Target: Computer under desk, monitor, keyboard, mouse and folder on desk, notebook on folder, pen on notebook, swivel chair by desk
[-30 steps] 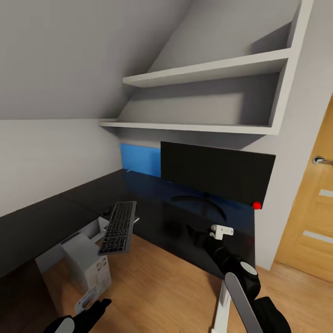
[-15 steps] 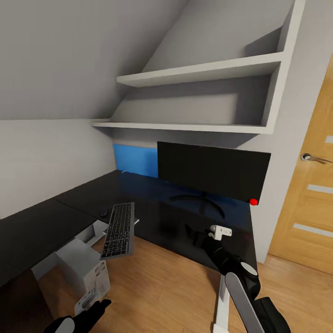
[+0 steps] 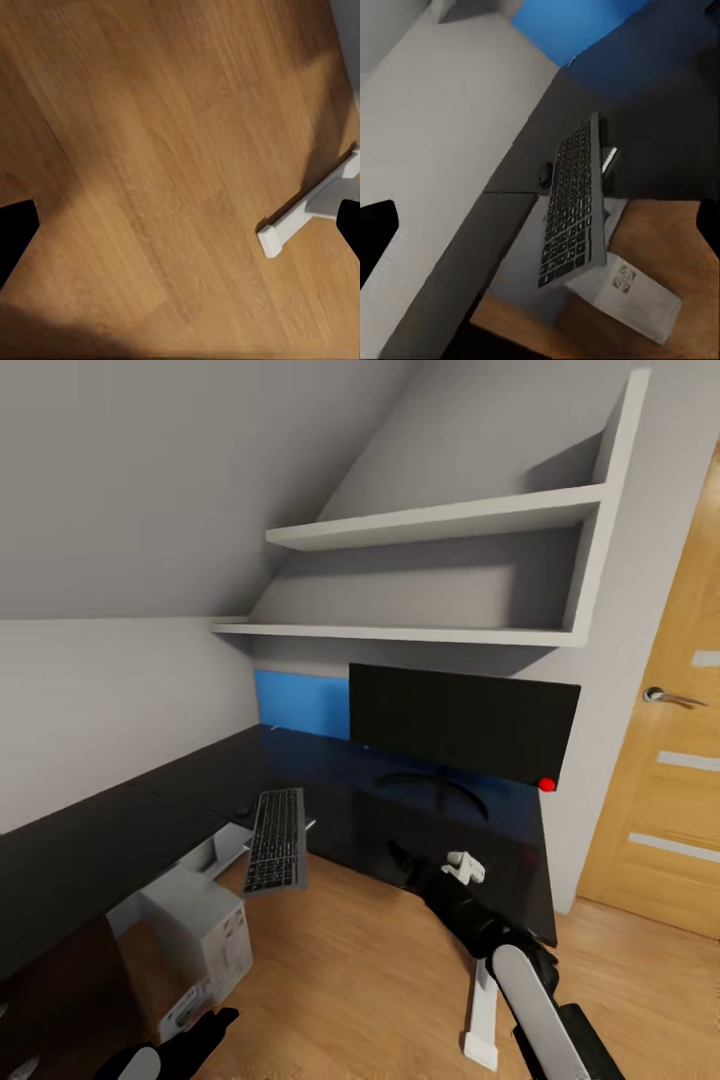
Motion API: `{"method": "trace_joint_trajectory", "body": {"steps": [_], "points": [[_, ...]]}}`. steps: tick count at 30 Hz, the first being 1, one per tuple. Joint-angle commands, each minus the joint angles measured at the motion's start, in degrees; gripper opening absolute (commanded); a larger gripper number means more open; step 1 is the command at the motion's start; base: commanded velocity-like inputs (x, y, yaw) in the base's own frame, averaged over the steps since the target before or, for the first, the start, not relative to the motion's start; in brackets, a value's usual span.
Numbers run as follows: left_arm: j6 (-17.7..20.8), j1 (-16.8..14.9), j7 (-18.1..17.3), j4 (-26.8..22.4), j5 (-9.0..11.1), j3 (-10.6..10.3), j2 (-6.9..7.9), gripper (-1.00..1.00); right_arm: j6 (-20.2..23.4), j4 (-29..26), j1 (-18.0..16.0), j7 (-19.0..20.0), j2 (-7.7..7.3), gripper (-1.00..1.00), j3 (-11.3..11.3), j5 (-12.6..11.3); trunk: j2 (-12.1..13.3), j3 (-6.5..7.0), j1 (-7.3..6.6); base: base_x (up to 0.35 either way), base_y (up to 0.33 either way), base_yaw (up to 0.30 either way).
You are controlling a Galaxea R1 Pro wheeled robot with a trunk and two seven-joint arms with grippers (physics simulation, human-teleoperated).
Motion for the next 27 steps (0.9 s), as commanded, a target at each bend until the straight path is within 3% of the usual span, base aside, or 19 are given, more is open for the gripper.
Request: {"method": "trace_joint_trajectory", "body": {"steps": [1, 2, 5, 14, 20, 22, 23, 27], "points": [[0.02, -0.02, 0.55, -0.08, 0.60, -0.27, 0.10, 1.00, -0.01, 0.61, 0.02, -0.56, 0.17, 1.00, 0.13, -4.63, -0.05, -0.07, -0.03, -0.268, 0.201, 0.000], [0.03, -0.02, 0.56, -0.02, 0.60, -0.26, 0.11, 1.00, -0.18, 2.05, 0.06, -0.83, 1.34, 1.00, 0.96, -8.86, -0.05, -0.07, -0.03, -0.246, 0.219, 0.000], [-0.02, -0.02, 0.53, 0.04, 0.53, -0.30, 0.08, 1.00, -0.29, 5.60, -0.03, -0.82, 3.90, 1.00, 2.64, -11.76, -0.05, -0.07, -0.03, -0.159, 0.145, 0.000], [-0.05, -0.02, 0.56, 0.06, 0.51, -0.27, 0.13, 1.00, -0.11, 16.54, -0.66, 1.29, 5.38, 1.00, 3.03, -14.73, -0.05, -0.07, -0.03, -0.038, 0.035, 0.000], [-0.06, -0.02, 0.56, 0.07, 0.50, -0.26, 0.18, 1.00, -1.93, 28.61, -1.87, 15.99, 6.18, 1.00, 2.96, -18.75, -0.05, -0.07, -0.03, -0.005, 0.005, 0.000], [-0.06, 0.04, 0.56, 0.07, 0.53, -0.25, 0.23, 1.00, -3.91, 32.36, -2.84, 20.18, 6.66, 1.00, 2.95, -19.32, -0.05, -0.07, -0.03, -0.002, 0.002, 0.000], [-0.06, 0.23, 0.57, 0.07, 0.54, -0.25, 0.32, 1.00, -7.72, 38.04, -4.29, 24.37, 7.64, 1.00, 2.97, -19.84, -0.05, -0.07, -0.03, 0.000, 0.000, 0.000], [-0.06, 0.53, 0.57, 0.22, 0.54, -0.18, 0.62, 1.00, -12.78, 44.35, -6.58, 26.98, 9.02, 1.00, 3.00, -20.23, -0.05, -0.07, -0.03, 0.000, 0.000, 0.000]]}}
